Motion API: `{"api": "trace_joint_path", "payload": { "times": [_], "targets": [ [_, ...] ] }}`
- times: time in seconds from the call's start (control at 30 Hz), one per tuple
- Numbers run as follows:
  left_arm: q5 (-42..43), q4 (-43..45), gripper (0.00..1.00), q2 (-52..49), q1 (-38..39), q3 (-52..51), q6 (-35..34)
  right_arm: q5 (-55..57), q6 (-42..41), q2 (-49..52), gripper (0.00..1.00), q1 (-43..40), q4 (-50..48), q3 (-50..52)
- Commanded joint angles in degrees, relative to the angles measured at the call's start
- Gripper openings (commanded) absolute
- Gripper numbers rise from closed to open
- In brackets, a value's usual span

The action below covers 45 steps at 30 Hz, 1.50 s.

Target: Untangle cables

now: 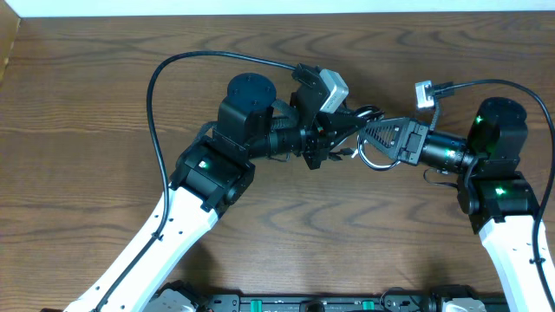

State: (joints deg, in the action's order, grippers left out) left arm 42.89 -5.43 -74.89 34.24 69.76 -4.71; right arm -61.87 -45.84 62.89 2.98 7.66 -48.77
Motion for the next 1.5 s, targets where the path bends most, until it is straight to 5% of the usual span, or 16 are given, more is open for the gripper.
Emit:
{"api": "trace_joint_path", "payload": {
  "times": [0.0, 0.73, 1.17, 1.3, 1.47],
  "targets": [
    [-0.3, 0.4, 0.07, 0.0, 0.2, 1.0, -0.5, 0.6, -3.9, 0.0, 0.72, 0.2, -1.8, 0.1],
    [7.7, 0.2, 0.07, 0.0, 0.3, 1.0, -3.5, 7.8, -8.2, 0.0, 0.62, 2.0, -2.1, 0.1],
    [7.4, 0.5, 0.07, 0.0, 4.9, 1.0, 0.6, 8.4, -8.6, 0.0, 0.55, 4.0, -1.9, 0.1],
    [7.5, 0.4, 0.08, 0.0, 5.1, 1.0, 0.6, 8.4, -8.6, 0.0, 0.45, 4.0, -1.9, 0.1],
    [7.4, 0.4, 0.08, 0.0, 5.1, 1.0, 0.6, 8.4, -8.5, 0.0, 0.04, 4.0, -1.8, 0.1]
  ]
}}
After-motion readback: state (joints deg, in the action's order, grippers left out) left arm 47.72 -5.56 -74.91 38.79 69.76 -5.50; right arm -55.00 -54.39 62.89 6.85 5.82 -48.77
